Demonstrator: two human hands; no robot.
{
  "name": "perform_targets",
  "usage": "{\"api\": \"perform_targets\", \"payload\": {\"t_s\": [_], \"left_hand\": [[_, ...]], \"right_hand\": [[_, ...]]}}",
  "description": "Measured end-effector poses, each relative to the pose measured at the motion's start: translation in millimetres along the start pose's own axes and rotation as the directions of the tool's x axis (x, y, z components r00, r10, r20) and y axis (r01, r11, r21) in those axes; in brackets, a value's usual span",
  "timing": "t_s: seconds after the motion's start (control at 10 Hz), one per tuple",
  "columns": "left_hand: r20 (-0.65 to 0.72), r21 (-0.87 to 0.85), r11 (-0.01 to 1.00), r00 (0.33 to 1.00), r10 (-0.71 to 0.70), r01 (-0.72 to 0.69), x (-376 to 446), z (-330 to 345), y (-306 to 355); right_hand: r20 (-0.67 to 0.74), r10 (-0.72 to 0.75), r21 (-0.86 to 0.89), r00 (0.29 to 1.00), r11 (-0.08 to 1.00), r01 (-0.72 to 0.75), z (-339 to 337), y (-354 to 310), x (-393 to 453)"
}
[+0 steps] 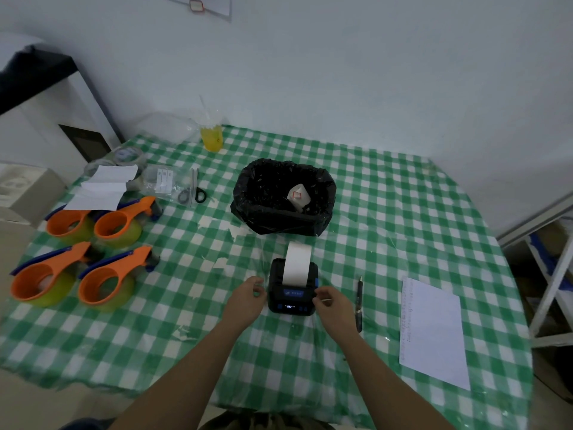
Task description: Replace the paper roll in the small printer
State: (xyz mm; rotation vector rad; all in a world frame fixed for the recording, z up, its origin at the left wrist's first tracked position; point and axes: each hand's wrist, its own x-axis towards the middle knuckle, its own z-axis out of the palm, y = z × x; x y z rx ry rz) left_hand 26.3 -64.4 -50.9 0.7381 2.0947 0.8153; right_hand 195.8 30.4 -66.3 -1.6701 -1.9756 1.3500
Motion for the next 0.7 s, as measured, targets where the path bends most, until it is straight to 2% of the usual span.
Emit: {"api": "perform_targets", "payload": {"t_s": [0.4, 0.7], "left_hand": [[0.004, -0.005, 1.0, 1.0, -0.012, 0.012, -1.3, -0.2, 5.3], [-0.025, 0.0, 1.0, 1.0, 0.0, 0.0, -2.2, -0.1, 7.8]], "right_hand": [[-0.025, -0.014, -0.031, 1.0, 0.999, 0.014, -4.3, -5.9, -2.0], [-0.038, -0.013, 0.018, 0.999, 1.0, 0.014, -8.9, -7.8, -3.1]]}}
